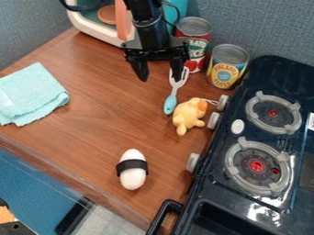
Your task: Move a towel to the middle of the table
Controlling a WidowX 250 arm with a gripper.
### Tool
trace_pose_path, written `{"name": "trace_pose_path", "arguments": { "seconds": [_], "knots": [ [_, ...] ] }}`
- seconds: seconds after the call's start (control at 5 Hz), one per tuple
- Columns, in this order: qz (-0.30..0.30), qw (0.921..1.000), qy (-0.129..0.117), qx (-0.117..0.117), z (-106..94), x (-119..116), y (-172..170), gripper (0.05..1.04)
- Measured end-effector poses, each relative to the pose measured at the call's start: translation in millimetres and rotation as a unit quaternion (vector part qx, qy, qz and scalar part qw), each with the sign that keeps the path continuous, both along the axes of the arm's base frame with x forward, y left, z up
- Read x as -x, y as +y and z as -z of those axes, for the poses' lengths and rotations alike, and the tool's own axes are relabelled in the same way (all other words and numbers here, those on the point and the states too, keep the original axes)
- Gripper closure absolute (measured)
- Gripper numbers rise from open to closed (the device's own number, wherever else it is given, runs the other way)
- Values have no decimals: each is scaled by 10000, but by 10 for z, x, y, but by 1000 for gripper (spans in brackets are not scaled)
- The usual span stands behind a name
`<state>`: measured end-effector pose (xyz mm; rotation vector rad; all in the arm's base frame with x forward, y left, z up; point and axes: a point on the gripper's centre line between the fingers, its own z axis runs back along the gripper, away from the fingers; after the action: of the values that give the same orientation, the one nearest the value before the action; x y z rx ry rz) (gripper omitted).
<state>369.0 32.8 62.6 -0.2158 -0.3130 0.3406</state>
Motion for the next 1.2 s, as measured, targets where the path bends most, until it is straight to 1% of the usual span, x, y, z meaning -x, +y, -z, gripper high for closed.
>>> {"name": "trace_pose_path", "arguments": {
  "seconds": [0.2,0.4,0.6,0.8,1.0,1.2],
  "knots": [
    [-7,9999,160,54,112,27,-12,83],
    [-377,9985,316,227,166,233,187,83],
    [-637,9972,179,-349,41,433,415,83],
    [-1028,9923,64,-694,-91,679,723,83],
    [-1493,9874,167,-488,-8,938,1034,83],
    [-1936,9801,355,-241,128,1171,1295,83]
  ]
}}
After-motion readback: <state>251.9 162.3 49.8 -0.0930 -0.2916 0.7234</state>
